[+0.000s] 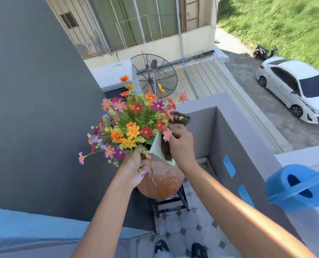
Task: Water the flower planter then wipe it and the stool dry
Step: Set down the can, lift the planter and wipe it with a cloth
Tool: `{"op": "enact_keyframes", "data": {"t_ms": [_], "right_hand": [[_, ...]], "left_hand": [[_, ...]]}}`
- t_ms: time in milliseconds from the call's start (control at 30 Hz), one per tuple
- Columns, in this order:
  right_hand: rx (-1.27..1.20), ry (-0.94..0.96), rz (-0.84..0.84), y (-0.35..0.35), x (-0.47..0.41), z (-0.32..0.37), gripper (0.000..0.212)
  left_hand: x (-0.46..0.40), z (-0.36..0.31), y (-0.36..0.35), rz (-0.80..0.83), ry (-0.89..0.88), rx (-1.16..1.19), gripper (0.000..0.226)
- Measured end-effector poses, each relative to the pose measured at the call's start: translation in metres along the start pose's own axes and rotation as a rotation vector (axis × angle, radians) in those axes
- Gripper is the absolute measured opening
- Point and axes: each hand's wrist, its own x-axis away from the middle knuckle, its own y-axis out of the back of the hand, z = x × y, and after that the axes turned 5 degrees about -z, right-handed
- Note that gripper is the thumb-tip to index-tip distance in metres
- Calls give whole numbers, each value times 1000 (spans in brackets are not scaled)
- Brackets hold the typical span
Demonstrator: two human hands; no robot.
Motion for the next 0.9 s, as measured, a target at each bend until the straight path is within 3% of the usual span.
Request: {"op": "enact_keyframes", "data": {"t_ms": [67, 200, 333, 467, 533, 667, 800, 900], "right_hand": [[-5, 48, 88, -4, 24, 3, 16], [89, 99, 155, 0, 46, -9, 13], [-22, 73, 48, 1, 28, -1, 10], [-133, -111, -61, -4, -10, 8, 21], [-143, -117, -79, -8, -15, 13, 21], [-55, 74, -72, -9, 10, 28, 14], [29, 188, 39, -5, 41, 13, 7], [127, 283, 74, 1, 52, -2, 13]], "left_hand": [[-1, -11, -2, 2, -45, 33, 21], [2, -24, 2, 19, -56, 7, 25], [9, -24, 5, 50, -103, -47, 24], [12, -15, 5, 90, -98, -89, 12], [17, -16, 2, 115, -85, -73, 11], [26, -30, -7, 100, -92, -42, 19], [26, -42, -9, 127, -87, -8, 25], [27, -47, -9, 135, -86, 41, 28]]}}
